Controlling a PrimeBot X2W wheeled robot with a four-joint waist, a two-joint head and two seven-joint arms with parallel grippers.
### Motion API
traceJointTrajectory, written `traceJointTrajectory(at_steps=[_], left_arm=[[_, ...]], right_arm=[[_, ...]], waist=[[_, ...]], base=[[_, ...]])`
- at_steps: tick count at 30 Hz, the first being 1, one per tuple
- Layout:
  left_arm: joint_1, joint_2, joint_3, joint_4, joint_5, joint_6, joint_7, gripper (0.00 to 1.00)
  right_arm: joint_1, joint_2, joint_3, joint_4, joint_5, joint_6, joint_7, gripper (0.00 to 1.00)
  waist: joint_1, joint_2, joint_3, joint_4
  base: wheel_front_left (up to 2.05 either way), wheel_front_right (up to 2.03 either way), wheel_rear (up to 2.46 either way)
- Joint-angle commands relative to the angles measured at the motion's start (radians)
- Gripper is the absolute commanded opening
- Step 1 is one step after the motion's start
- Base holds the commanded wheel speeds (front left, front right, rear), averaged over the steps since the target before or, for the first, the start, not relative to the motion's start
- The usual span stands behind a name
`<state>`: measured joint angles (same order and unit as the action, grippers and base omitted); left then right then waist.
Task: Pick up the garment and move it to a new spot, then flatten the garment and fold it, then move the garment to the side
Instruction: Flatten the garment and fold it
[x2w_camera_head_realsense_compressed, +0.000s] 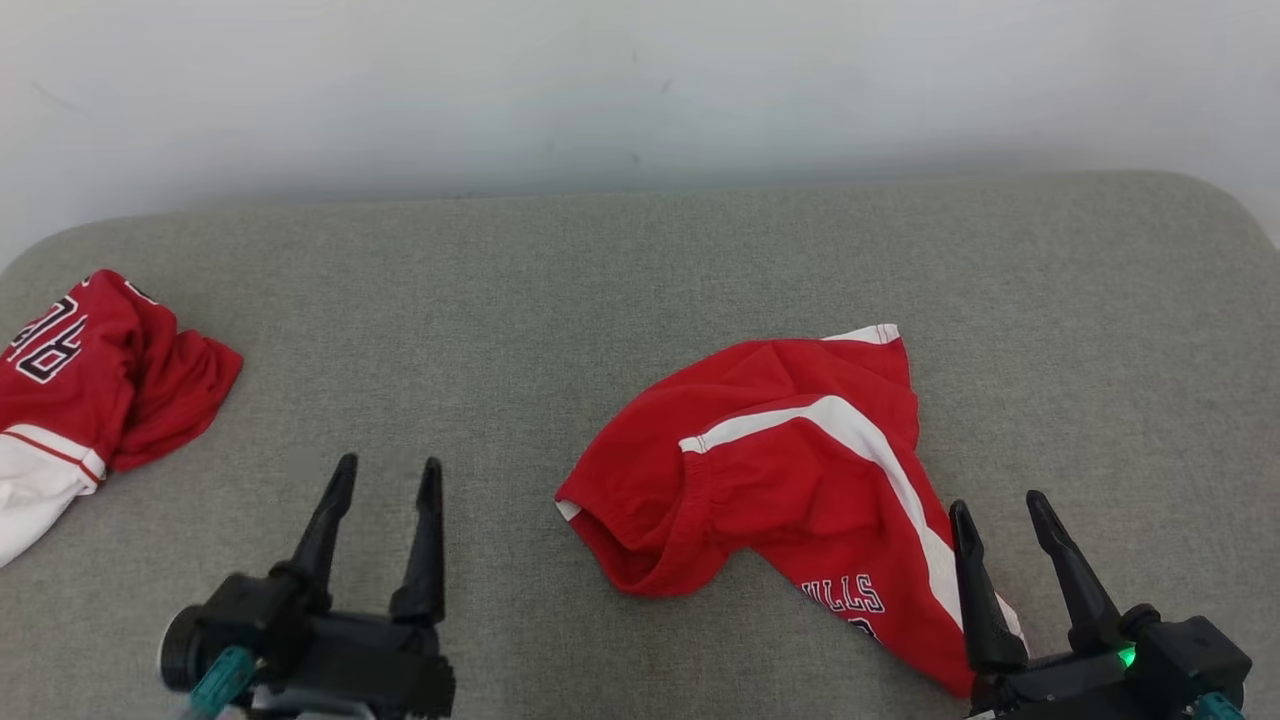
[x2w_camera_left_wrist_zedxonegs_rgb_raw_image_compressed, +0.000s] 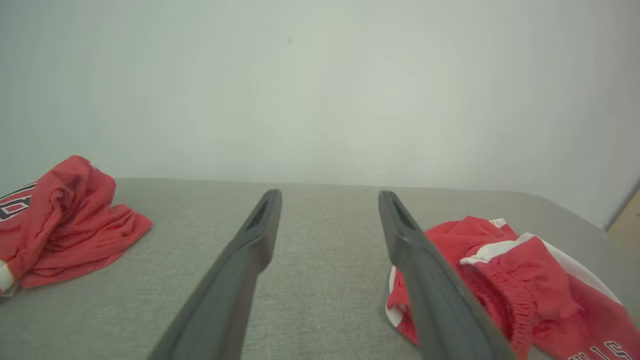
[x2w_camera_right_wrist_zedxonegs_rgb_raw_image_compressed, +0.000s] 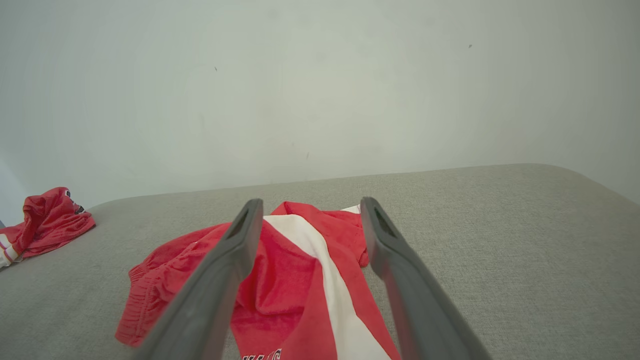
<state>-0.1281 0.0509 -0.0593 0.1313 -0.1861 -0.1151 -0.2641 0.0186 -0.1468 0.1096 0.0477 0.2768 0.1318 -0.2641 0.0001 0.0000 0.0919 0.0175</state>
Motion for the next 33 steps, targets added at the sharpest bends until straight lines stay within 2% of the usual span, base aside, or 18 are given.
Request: traceJointTrajectory(at_steps=[1,6,11,16,23,30,31,33], left_arm=[[-0.045,0.0,-0.031,0.021,-0.004,-0.006,-0.001,1.0],[-0.147,0.0,-0.124,0.097,-0.03,-0.013,0.013,1.0],[-0.252,0.003,-0.246,0.182,-0.075,-0.014,0.084,1.0],[-0.325,0.04,-0.358,0.249,-0.143,-0.014,0.162,1.0],[-0.374,0.079,-0.454,0.327,-0.228,-0.014,0.253,1.0],[-0.394,0.106,-0.529,0.376,-0.279,-0.014,0.293,1.0],[-0.396,0.106,-0.536,0.38,-0.287,-0.014,0.293,0.81],[-0.397,0.106,-0.556,0.387,-0.305,-0.014,0.291,0.11]], right_arm=[[-0.013,0.002,0.006,0.004,-0.005,-0.002,0.0,1.0],[-0.031,0.002,0.015,0.013,0.0,-0.002,0.0,1.0],[-0.047,0.008,0.012,0.019,0.006,-0.002,0.0,1.0],[-0.058,0.013,0.014,0.025,0.01,-0.002,0.0,1.0],[-0.074,0.014,0.015,0.028,0.014,-0.002,0.0,1.0],[-0.076,0.017,0.013,0.03,0.018,-0.002,0.0,1.0],[-0.076,0.017,0.015,0.029,0.017,-0.002,0.0,1.0],[-0.076,0.017,0.015,0.028,0.017,-0.002,0.0,1.0]], waist=[[-0.0001,0.0,0.017,-0.017],[-0.0001,0.0,0.037,-0.044],[-0.0001,0.0,0.054,-0.08],[-0.0001,0.0,0.066,-0.115],[-0.0001,0.0,0.085,-0.159],[-0.0001,0.0,0.094,-0.186],[-0.0001,0.0,0.094,-0.188],[-0.0001,0.0,0.094,-0.191]], base=[[0.0,0.0,0.0],[0.0,0.0,0.0],[0.0,0.0,0.0],[0.0,0.0,0.0],[0.0,0.0,0.0],[0.0,0.0,0.0],[0.0,0.0,0.0],[0.0,0.0,0.0]])
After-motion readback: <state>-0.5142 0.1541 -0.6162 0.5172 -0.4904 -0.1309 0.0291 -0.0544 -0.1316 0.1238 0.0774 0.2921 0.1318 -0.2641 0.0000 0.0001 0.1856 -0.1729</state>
